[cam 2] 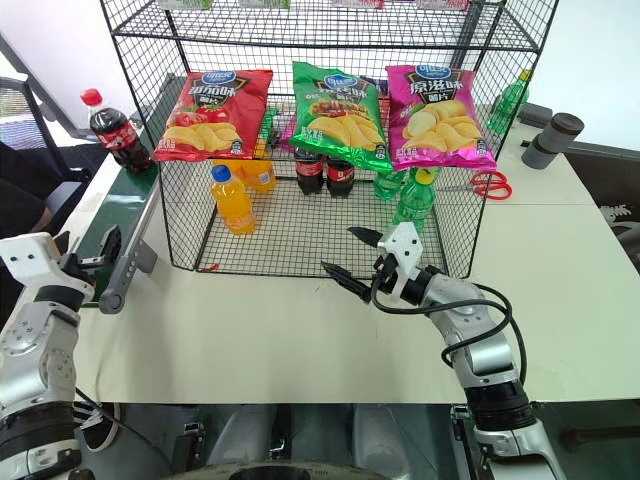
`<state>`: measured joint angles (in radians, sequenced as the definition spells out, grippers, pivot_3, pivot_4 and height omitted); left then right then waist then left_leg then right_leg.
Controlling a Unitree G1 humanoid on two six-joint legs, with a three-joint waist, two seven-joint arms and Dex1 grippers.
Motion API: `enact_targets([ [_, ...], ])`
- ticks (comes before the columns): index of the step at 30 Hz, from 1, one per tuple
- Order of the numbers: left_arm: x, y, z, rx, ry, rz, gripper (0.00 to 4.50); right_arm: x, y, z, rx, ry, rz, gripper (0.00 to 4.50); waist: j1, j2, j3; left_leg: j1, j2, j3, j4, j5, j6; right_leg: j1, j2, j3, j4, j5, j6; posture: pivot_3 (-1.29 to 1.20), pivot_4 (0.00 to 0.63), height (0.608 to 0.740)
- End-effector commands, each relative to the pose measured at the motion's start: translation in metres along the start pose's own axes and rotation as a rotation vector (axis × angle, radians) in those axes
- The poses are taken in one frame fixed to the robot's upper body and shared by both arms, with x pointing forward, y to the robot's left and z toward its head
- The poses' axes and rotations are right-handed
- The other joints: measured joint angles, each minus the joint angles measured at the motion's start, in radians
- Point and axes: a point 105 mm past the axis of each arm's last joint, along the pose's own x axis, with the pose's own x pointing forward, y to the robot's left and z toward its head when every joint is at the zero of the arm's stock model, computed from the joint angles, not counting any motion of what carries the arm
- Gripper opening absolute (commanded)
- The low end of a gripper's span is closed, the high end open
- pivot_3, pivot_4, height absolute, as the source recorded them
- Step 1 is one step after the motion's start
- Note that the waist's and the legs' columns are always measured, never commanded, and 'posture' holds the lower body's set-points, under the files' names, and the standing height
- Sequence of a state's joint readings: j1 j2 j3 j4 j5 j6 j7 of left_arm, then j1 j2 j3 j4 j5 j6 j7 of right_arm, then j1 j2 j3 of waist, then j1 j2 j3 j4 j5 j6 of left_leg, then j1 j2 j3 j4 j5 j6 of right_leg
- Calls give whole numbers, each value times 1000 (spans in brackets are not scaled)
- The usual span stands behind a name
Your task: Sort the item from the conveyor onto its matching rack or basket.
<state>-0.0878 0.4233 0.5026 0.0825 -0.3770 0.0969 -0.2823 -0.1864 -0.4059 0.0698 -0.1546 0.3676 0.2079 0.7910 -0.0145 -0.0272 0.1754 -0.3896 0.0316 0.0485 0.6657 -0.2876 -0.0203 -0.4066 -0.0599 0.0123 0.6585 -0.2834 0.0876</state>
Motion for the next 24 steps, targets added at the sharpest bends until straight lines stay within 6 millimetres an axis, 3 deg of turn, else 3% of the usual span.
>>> enact_targets([
  [1, 1, 5, 10, 49, -50, 24, 4500, 1, 4, 14, -44, -50, 7, 4447, -1, 0, 0, 0, 0, 0, 0, 0, 0, 0, 0, 0, 0, 0, 0, 0, 150, 740],
  [13, 3, 9, -3, 47, -38, 55, 4500, 4, 10, 17, -56, -93, 25, 4447, 0, 0, 0, 0, 0, 0, 0, 0, 0, 0, 0, 0, 0, 0, 0, 0, 150, 740],
  [24, 4, 11, -1, 32, -53, 59, 4500, 11, 22, 18, -62, -105, 57, 4447, 0, 0, 0, 0, 0, 0, 0, 0, 0, 0, 0, 0, 0, 0, 0, 0, 150, 740],
])
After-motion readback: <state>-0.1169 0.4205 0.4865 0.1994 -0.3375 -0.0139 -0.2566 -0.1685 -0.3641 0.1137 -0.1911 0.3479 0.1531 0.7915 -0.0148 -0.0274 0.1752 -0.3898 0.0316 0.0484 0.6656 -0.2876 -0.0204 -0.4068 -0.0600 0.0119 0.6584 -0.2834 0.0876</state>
